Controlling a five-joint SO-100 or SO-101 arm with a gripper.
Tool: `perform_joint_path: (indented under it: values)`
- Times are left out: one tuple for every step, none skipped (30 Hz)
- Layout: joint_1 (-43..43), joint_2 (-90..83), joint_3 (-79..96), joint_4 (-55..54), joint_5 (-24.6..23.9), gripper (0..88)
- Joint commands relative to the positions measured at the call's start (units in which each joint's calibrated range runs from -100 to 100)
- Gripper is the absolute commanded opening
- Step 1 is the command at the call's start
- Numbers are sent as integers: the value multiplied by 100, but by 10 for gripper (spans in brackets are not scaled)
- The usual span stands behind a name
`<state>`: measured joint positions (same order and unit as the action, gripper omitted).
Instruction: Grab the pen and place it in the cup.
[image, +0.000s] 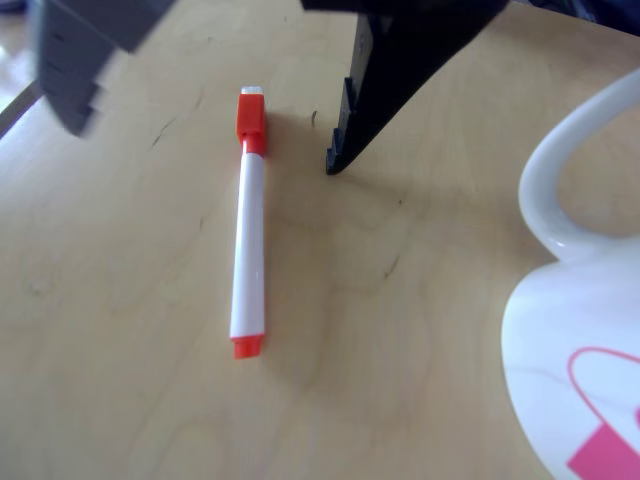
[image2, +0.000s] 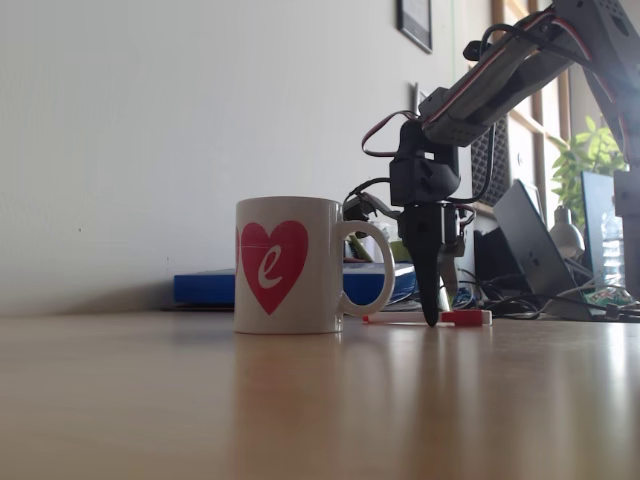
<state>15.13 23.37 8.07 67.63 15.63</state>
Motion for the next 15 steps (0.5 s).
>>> perform_joint_path:
  values:
    - [-40, 20, -177, -135, 50, 367]
    - [-57, 28, -214, -186, 50, 358]
    - [-65, 28, -232, -255, 50, 358]
    - [-65, 28, -250, -290, 50, 362]
    - [-74, 28, -286, -307, 50, 364]
    - [-74, 45, -340, -307, 50, 364]
    - [-90, 86, -422, -307, 50, 364]
    - [-115, 95, -512, -307, 29, 364]
    - [-124, 111, -567, -307, 29, 358]
    - [-124, 111, -567, -307, 45, 358]
    - [-124, 111, -567, -307, 50, 358]
    - [-124, 111, -567, -307, 50, 358]
    - [-124, 111, -576, -307, 50, 357]
    - [-124, 120, -576, -307, 50, 356]
    - [-124, 120, -585, -307, 50, 345]
